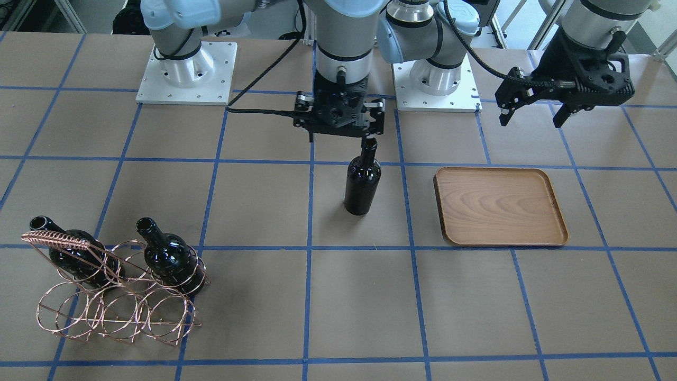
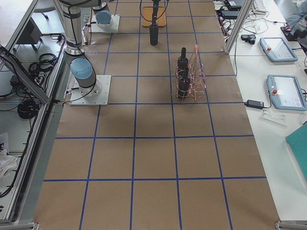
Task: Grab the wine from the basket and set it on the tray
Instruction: 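Open the right gripper and lift it while the left arm reaches toward the bottle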
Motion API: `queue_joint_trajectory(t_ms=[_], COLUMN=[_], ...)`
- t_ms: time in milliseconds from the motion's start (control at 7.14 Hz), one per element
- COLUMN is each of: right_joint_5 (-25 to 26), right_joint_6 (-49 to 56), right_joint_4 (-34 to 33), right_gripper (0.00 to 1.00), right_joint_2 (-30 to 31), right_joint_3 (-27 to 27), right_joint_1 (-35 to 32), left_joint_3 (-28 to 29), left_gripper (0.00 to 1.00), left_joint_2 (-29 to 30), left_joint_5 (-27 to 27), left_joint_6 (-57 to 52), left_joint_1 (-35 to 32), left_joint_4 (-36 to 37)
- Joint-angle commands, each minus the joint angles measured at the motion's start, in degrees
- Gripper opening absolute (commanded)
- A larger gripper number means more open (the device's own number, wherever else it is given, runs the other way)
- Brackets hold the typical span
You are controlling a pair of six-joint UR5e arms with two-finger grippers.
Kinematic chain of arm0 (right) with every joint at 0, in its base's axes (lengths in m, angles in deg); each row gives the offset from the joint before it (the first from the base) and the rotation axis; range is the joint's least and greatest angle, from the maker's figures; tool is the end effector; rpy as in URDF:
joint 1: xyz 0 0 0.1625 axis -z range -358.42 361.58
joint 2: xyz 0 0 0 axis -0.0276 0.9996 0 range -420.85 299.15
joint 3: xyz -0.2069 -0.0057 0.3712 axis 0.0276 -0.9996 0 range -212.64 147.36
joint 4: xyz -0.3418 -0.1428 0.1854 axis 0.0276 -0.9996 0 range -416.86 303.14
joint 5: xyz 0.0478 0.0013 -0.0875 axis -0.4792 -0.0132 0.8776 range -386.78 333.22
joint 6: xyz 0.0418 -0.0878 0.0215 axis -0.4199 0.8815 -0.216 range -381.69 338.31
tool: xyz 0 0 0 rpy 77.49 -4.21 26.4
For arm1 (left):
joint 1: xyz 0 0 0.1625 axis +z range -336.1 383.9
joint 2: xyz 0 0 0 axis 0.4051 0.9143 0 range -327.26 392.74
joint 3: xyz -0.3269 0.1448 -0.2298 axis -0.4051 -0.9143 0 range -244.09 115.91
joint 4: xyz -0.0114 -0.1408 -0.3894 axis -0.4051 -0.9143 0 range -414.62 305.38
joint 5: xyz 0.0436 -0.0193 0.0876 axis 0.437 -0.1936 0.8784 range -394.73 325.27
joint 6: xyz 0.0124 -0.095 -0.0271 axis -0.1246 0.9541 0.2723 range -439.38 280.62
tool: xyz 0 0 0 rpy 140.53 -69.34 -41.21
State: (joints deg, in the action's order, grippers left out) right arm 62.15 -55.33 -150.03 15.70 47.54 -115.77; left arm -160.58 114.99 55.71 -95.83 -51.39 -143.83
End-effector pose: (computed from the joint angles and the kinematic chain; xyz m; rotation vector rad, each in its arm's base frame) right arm 0.3908 -0.4612 0.4507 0.1719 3.1246 0.0256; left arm -0.0170 -0.4574 0.4963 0.0470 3.1238 -0.0506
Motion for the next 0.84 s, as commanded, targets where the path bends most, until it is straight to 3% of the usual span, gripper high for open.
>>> queue_joint_trajectory(t_ms=[0,280,700], right_joint_5=[0.6,6.7,6.1], right_joint_6=[8.1,19.1,20.2], right_joint_4=[6.7,6.8,6.8], right_gripper=[1.00,1.00,1.00], right_joint_2=[6.3,8.3,9.6], right_joint_3=[0.2,0.2,0.2], right_joint_1=[10.0,16.9,22.2], left_joint_3=[-0.1,-0.8,-1.8], left_gripper=[1.00,1.00,1.00], left_joint_2=[1.2,1.3,3.0], left_joint_5=[-4.5,-4.3,-4.3], left_joint_6=[7.3,16.5,19.0], left_joint_1=[-5.0,-16.8,-26.9], left_joint_4=[0.1,0.4,2.7])
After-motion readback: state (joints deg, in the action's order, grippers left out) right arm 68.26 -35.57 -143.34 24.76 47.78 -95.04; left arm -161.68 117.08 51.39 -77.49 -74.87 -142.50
